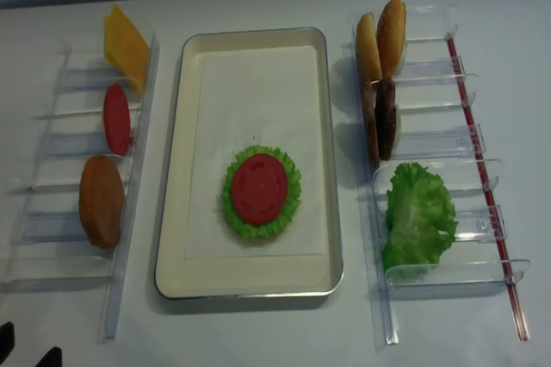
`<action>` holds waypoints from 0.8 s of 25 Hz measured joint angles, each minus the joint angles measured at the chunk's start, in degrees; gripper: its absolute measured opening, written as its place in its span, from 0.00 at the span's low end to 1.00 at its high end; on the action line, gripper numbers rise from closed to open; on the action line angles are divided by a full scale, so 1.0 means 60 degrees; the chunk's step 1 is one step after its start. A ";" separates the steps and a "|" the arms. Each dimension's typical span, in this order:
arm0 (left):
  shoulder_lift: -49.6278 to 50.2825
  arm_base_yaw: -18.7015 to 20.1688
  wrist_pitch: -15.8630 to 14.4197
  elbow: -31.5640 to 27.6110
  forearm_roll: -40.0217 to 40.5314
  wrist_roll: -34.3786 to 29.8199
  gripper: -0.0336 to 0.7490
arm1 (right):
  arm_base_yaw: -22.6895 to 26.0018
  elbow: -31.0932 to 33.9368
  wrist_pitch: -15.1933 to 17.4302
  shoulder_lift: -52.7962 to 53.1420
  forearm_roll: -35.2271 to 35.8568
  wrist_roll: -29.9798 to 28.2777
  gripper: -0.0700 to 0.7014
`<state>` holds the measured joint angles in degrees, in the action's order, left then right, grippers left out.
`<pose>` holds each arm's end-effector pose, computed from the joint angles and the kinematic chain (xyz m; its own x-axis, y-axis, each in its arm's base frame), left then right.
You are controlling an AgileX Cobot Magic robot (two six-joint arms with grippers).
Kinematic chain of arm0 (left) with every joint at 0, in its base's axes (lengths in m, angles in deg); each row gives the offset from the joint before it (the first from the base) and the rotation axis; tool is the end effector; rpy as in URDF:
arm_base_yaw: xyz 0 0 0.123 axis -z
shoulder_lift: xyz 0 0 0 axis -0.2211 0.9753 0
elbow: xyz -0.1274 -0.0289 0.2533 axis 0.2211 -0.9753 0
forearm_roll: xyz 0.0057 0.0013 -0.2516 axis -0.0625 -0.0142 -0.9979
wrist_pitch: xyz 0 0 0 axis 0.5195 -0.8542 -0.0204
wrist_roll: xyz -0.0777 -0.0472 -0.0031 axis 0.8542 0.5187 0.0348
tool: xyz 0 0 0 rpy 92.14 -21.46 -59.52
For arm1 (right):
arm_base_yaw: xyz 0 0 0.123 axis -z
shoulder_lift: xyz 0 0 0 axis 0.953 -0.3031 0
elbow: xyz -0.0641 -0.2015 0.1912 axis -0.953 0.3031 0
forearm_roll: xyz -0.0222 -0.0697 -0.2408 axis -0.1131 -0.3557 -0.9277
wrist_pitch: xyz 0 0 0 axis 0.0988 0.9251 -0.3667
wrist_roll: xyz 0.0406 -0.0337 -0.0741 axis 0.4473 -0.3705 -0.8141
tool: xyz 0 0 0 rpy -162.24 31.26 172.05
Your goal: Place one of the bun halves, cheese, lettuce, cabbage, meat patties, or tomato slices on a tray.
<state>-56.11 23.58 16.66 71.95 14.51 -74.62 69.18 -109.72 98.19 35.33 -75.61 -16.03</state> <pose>-0.0138 -0.0035 0.2655 -0.5143 0.1996 -0.8341 0.2937 0.9547 0.0474 -0.0083 0.0049 0.2643 -0.5218 -0.0640 -0.8506 -0.1227 0.9924 0.0007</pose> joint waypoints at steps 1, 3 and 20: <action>0.0000 0.0000 0.0000 0.0000 0.0000 0.0000 0.52 | 0.0000 0.0000 0.0000 0.0000 0.0000 0.0000 0.43; 0.0000 0.0000 0.0000 0.0000 0.0000 -0.0016 0.52 | 0.0000 0.0000 0.0000 0.0000 0.0000 0.0000 0.43; 0.0000 -0.2000 0.0000 0.0000 0.0017 0.0061 0.52 | 0.0000 0.0000 0.0000 0.0000 0.0000 0.0000 0.43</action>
<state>-56.11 11.58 16.66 71.95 14.61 -74.25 69.18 -109.72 98.19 35.33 -75.61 -16.03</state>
